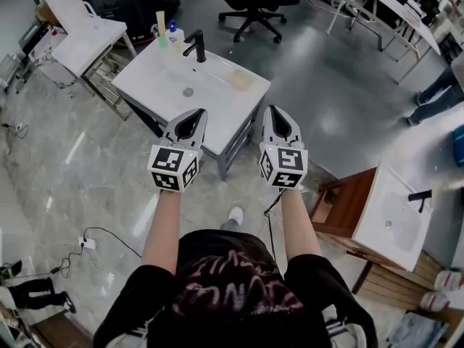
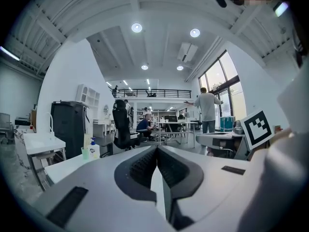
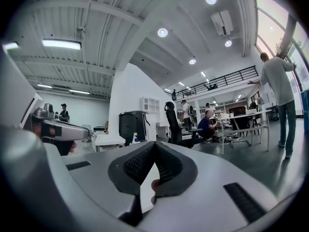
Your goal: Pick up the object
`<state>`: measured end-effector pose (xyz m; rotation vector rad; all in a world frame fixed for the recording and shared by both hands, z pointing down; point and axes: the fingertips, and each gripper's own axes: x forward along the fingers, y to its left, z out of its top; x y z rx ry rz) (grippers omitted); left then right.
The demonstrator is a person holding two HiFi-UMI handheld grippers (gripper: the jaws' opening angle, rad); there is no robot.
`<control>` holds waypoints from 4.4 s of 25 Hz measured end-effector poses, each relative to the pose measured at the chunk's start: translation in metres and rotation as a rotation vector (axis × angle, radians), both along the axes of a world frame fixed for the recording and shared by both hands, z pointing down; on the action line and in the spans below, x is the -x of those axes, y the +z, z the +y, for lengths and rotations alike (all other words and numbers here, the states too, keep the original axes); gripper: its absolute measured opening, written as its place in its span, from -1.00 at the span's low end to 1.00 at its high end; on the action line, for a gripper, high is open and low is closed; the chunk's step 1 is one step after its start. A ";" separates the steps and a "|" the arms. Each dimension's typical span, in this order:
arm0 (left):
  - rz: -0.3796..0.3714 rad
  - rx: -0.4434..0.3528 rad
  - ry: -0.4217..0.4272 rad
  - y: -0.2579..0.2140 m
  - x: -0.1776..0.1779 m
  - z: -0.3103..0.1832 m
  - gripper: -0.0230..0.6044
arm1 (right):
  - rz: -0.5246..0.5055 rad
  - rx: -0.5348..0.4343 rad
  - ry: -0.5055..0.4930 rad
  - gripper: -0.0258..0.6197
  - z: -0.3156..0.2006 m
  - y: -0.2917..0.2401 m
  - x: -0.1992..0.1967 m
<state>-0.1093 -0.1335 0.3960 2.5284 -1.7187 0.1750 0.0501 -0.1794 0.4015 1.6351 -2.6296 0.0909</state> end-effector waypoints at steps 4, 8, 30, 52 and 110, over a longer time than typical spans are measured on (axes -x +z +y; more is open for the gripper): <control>-0.018 0.007 0.002 0.002 -0.006 -0.030 -0.88 | -0.003 0.016 -0.004 -0.87 -0.029 0.005 -0.006; -0.028 0.007 0.012 0.002 -0.007 -0.053 -0.88 | -0.013 0.025 0.005 -0.87 -0.052 0.006 -0.007; 0.009 0.027 0.167 0.015 -0.008 -0.207 -0.88 | 0.013 0.013 0.132 -0.87 -0.174 0.005 0.001; -0.184 0.254 0.400 0.138 -0.059 -0.277 -0.51 | 0.042 0.081 0.200 -0.87 -0.234 0.049 -0.019; -0.309 0.517 0.509 0.226 -0.092 -0.299 -0.79 | 0.018 0.117 0.246 -0.87 -0.247 0.058 -0.055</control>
